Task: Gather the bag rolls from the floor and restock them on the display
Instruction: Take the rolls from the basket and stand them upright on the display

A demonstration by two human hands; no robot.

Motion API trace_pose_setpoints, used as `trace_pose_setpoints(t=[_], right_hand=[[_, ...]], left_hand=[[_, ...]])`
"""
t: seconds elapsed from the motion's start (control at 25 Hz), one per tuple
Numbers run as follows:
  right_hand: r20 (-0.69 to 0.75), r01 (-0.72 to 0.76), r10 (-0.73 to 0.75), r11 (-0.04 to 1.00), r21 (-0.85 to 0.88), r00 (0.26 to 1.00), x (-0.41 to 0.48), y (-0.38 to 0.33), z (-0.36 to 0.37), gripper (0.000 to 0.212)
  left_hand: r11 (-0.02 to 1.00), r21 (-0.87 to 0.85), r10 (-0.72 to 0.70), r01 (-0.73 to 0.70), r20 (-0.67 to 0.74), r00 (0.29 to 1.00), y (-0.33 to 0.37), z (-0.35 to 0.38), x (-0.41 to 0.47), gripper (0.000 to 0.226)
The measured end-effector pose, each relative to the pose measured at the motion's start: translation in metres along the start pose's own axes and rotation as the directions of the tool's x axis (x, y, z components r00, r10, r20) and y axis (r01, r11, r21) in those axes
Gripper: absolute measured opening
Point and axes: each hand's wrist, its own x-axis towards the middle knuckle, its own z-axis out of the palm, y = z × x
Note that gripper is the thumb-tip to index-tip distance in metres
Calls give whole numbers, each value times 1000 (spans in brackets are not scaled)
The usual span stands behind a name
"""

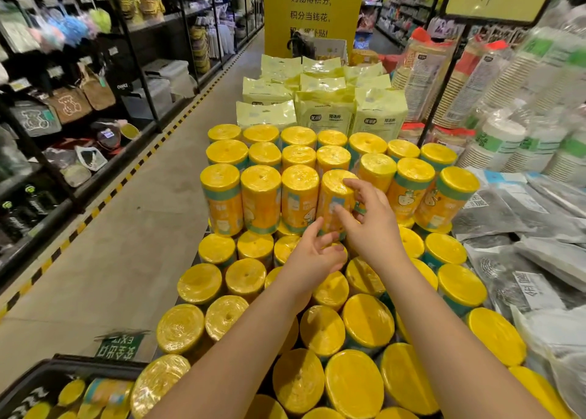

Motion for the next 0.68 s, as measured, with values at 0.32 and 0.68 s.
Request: trace_pose_setpoints(t=[0.32, 0.68], right_hand=[[58, 28, -18, 985, -172, 998, -18, -18, -13, 61], [397, 325, -133, 821, -469, 908, -122, -116, -50, 64]], left_hand=[[930, 364, 41, -51, 36, 999, 29, -19, -40, 75], [-199, 979, 271, -34, 88, 958, 86, -69, -167, 60]])
